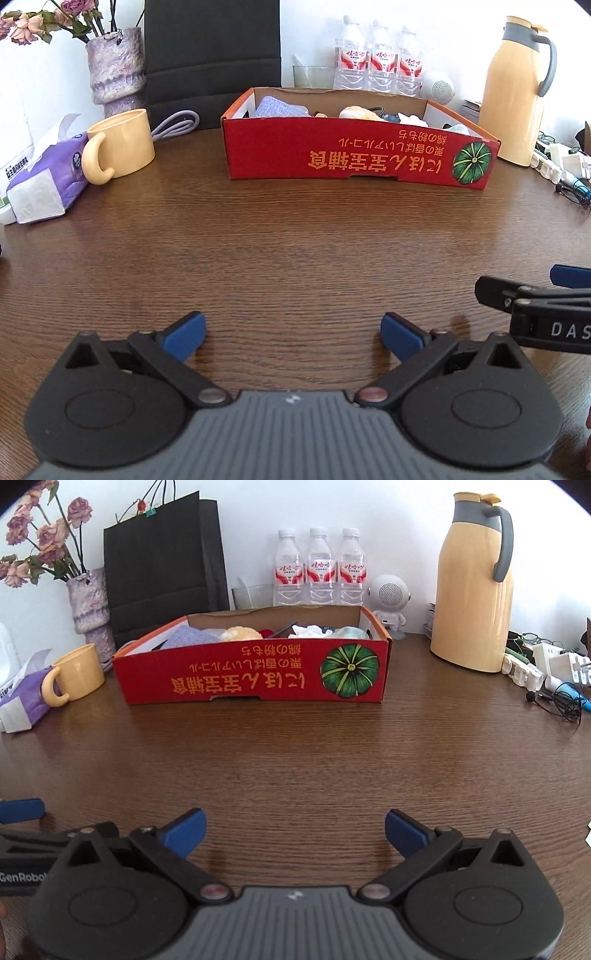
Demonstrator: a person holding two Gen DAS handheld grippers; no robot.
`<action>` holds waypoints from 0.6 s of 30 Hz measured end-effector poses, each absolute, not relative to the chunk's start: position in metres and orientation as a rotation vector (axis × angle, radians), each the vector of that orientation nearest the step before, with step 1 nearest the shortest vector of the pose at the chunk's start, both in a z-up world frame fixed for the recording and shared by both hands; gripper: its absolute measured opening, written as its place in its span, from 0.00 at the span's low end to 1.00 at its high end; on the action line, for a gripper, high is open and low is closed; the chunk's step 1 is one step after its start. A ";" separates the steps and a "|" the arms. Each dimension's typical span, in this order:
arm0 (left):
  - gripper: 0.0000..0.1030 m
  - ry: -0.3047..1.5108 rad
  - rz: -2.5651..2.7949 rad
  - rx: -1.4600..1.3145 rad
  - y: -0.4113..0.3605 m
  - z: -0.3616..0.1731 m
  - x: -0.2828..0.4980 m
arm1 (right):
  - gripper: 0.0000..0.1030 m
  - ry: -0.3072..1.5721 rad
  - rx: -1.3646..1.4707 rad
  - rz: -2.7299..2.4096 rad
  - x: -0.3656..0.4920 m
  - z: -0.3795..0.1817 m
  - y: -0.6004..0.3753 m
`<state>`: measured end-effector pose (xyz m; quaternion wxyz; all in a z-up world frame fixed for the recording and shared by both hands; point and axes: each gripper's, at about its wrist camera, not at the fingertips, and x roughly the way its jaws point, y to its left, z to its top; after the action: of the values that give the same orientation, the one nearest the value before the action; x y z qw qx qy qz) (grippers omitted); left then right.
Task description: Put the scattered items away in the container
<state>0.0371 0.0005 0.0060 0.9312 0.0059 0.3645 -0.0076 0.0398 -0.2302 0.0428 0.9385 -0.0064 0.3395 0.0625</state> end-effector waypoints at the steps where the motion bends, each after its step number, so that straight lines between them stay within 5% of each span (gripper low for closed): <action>1: 1.00 0.741 -0.014 0.013 0.000 0.005 0.036 | 1.00 0.700 -0.024 0.127 0.040 0.042 -0.229; 18: 1.00 0.705 -0.035 0.011 -0.001 0.004 0.031 | 1.00 0.701 -0.050 0.130 0.033 0.038 -0.233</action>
<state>0.0313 -0.0011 0.0041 0.9383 0.0054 0.3454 -0.0172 0.0330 -0.2331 0.0379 0.9367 -0.0245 0.3433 0.0638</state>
